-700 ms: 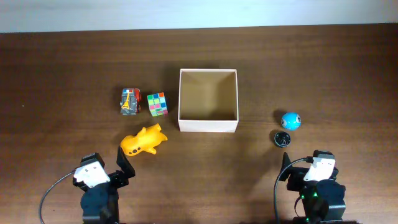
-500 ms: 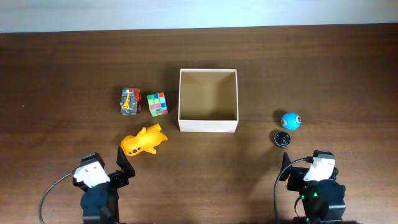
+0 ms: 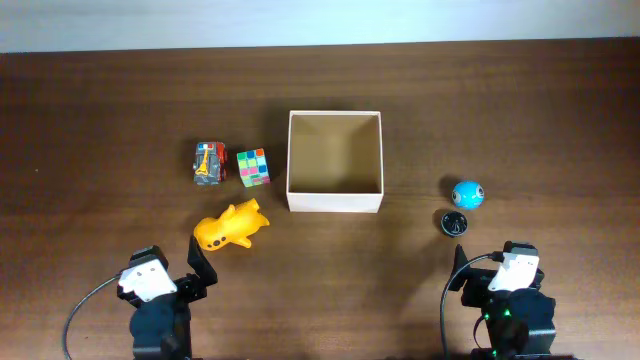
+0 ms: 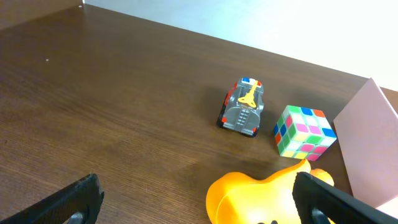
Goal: Pack container
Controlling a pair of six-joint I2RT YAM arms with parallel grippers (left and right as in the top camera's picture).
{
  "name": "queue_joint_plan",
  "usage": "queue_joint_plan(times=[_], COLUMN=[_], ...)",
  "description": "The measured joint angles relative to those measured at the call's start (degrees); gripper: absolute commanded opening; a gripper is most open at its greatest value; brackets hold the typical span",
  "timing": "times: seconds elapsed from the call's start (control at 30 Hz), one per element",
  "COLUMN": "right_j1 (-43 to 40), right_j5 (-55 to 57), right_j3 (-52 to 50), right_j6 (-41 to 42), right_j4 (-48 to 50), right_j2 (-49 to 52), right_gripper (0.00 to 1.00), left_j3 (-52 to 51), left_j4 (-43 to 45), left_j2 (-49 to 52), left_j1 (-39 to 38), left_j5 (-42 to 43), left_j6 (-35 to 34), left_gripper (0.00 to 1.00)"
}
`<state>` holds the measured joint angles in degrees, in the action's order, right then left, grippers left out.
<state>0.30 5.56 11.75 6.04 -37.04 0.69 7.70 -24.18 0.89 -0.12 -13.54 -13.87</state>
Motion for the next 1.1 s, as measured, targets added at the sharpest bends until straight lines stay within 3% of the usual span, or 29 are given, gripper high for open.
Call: queue_joint_plan(times=[1.1], right_j1=[0.0], right_j5=[0.83], right_j3=[0.0], right_j6=[-0.02], right_j4=[0.31], right_j2=[-0.02], right_gripper=[0.99], left_j3=[0.0], left_j4=[0.02], left_j2=[0.0], left_j1=[0.0], left_j5=[0.04], left_j6=[-0.02], left_gripper=[0.99])
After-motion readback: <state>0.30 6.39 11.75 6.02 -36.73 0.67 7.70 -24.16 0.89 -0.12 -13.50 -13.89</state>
